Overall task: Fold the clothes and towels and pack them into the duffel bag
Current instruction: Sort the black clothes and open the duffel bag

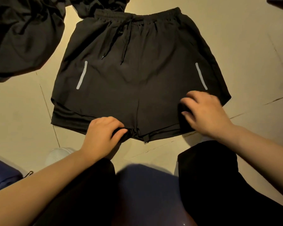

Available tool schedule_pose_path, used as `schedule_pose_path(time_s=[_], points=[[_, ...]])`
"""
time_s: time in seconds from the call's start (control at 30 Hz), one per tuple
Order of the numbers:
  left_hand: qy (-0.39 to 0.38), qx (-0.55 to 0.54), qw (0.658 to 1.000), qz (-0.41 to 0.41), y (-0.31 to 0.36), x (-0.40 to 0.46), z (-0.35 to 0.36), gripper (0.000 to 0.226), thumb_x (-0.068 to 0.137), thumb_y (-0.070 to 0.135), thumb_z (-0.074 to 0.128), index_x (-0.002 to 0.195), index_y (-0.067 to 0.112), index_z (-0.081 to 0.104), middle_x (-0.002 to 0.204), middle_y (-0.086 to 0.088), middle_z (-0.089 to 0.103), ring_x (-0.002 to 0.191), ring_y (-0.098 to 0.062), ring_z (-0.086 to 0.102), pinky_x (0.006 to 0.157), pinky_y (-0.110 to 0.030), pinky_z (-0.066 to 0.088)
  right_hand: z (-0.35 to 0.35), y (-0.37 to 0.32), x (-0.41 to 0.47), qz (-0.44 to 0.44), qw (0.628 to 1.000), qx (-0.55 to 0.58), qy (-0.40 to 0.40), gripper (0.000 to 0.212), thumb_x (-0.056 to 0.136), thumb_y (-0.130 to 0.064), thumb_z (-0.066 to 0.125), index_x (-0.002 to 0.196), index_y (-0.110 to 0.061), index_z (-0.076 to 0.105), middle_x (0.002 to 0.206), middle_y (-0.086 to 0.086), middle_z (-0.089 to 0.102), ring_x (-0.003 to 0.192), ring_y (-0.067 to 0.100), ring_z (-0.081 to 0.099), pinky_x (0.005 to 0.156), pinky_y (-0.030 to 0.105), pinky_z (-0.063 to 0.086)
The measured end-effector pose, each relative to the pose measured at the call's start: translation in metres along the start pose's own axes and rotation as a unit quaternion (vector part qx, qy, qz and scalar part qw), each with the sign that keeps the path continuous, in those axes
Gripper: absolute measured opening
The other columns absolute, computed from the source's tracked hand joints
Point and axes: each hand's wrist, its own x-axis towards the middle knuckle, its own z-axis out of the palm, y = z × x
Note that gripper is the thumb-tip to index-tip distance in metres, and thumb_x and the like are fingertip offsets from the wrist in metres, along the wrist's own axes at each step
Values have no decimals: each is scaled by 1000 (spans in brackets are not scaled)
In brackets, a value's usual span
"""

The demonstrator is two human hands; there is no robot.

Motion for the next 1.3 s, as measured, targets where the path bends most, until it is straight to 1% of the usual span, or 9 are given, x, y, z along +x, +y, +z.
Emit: schedule_pose_path(time_s=[0.23,0.4,0.47,0.7,0.83,0.97,1.1,1.2,1.3], points=[[9,57,996,65,-46,-17,-37,32,91,34,50,99,10,69,98,-6,63,91,-26,58,78,-38,47,0,-142,17,-267,961,72,-1,24,72,-25,77,77,-12,58,54,3,54,40,24,51,38,25,28],[127,0,943,-308,-118,-3,-76,41,90,7,59,130,11,54,124,-18,53,111,-35,53,97,-44,43,10,-174,29,-269,956,-27,-117,37,101,-37,43,123,-8,41,97,8,63,79,30,63,43,29,20],[105,-49,926,-359,-127,-3,-79,50,90,5,63,136,15,48,132,-15,49,113,-31,53,100,-42,44,12,-181,29,-248,955,-39,-158,30,101,-23,41,126,-8,35,102,9,60,73,28,57,44,30,20],[126,-146,909,-369,-124,7,-74,27,88,17,66,114,13,63,111,-12,61,97,-29,60,91,-43,51,16,-167,22,-170,966,-52,-187,42,85,3,46,123,-11,34,71,1,38,50,19,33,43,32,18],[121,-94,913,-378,-114,19,-69,13,93,10,58,106,8,60,101,-10,60,88,-26,56,83,-34,47,20,-157,6,-193,960,-46,-197,41,83,4,48,120,-10,38,91,6,60,63,27,55,43,31,18],[159,-86,909,-377,-109,15,-69,18,95,6,54,113,7,57,109,-14,61,89,-26,55,85,-35,47,21,-143,-2,-218,955,-83,-182,51,40,1,80,85,-9,58,51,2,52,34,23,50,41,20,-1],[171,-73,921,-342,-106,1,-71,31,94,5,56,125,9,52,113,-16,61,94,-31,59,87,-42,49,26,-123,-14,-186,953,-79,-228,37,85,2,48,117,-13,39,65,-3,32,51,21,35,43,31,14],[140,-59,939,-309,-106,-9,-70,43,92,2,57,133,12,47,114,-17,59,89,-28,57,85,-43,49,26,-118,-17,-174,949,-76,-251,37,85,2,43,118,-13,36,64,-3,29,49,18,26,43,31,17],[95,-41,961,-255,-102,-23,-63,51,91,2,57,139,14,43,117,-16,55,86,-19,49,81,-37,44,28,-118,-21,-217,949,-45,-224,28,79,-9,60,105,-12,49,61,0,49,47,23,47,40,28,14]])
